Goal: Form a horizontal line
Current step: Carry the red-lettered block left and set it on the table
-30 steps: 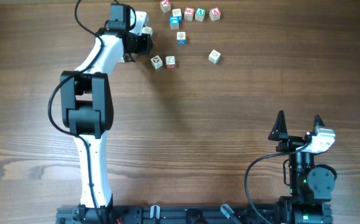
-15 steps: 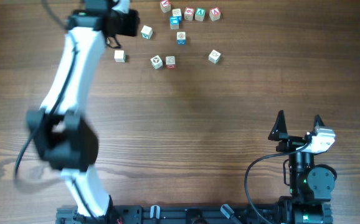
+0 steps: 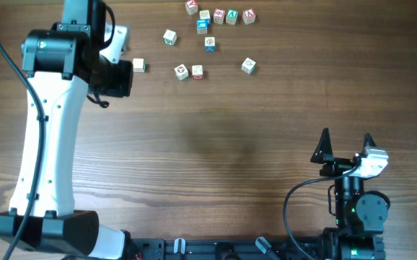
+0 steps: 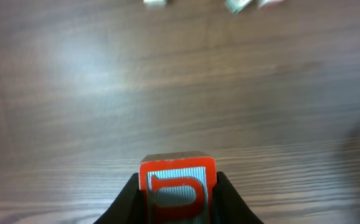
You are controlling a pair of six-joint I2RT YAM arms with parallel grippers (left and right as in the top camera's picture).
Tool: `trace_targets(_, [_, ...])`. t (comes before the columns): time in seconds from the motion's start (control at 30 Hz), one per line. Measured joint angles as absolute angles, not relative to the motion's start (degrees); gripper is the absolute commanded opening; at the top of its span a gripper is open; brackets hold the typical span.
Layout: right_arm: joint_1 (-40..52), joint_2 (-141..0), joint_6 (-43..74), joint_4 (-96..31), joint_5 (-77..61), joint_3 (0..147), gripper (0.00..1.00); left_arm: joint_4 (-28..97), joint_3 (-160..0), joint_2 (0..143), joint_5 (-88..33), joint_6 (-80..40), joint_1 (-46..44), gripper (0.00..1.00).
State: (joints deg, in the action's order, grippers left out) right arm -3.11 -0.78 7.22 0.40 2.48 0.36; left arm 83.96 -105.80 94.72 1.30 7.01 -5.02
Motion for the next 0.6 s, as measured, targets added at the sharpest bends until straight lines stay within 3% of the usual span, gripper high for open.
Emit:
trace_targets(0.27, [-3.11, -0.78, 7.22, 0.4, 2.46, 0.36, 1.0, 73.93, -85.45, 95.09, 2.96, 3.53, 6.44, 0.05])
trace_targets(0.47, [-3.11, -0.78, 7.22, 0.4, 2.48, 0.36, 1.0, 53.84, -68.77, 95.37, 1.21, 2.74, 15.88, 0.06])
trace_targets(0.6, [-3.11, -0.78, 7.22, 0.4, 2.46, 0.36, 1.0, 42.22, -60.18, 95.53, 1.41, 7.4, 17.45, 0.08])
